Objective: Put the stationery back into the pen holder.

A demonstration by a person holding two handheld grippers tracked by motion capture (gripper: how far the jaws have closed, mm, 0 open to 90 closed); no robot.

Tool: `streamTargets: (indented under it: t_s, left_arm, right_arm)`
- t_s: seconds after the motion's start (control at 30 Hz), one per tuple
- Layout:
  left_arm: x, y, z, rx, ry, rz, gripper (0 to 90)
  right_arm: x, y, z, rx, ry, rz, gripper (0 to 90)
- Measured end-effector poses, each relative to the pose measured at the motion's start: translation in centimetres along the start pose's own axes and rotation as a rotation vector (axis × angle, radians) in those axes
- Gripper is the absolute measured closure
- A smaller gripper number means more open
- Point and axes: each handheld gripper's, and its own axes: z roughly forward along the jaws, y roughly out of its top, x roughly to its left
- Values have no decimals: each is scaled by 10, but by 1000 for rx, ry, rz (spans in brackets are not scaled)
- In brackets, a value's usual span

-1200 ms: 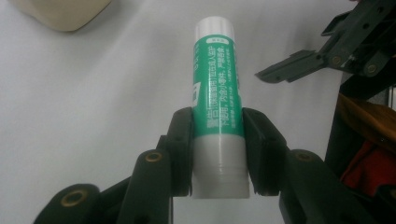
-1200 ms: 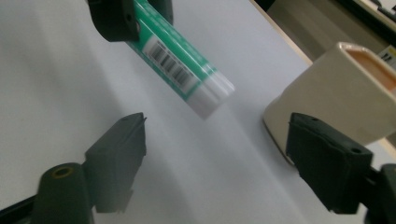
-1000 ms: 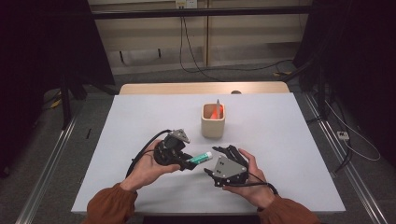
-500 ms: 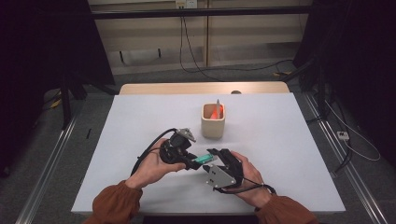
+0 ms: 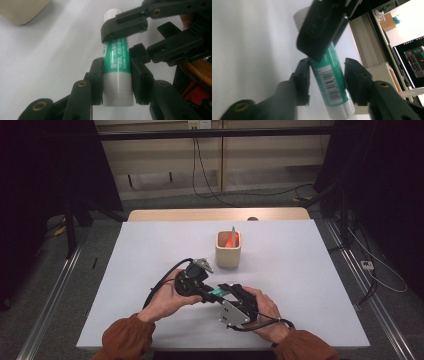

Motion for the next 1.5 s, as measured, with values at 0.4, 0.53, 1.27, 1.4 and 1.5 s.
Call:
streamTargets:
  t_s: [0.4, 0.53, 1.27, 1.4, 1.5]
  left_arm:
    - [3, -4, 1, -45, -2, -16, 642]
    - [7, -7, 1, -70, 15, -22, 530]
    - [28, -54, -17, -304, 223, -105, 71]
    - [29, -70, -20, -332, 261, -113, 68]
    - [31, -83, -22, -365, 291, -109, 63]
  right_arm:
    - [4, -2, 2, -2, 28, -17, 674]
    - [2, -5, 2, -4, 35, 11, 675]
    - [-36, -43, -8, -35, 12, 529, 674]
    - [-45, -48, -10, -75, 8, 646, 674]
    - [-55, -55, -11, -108, -1, 744, 674]
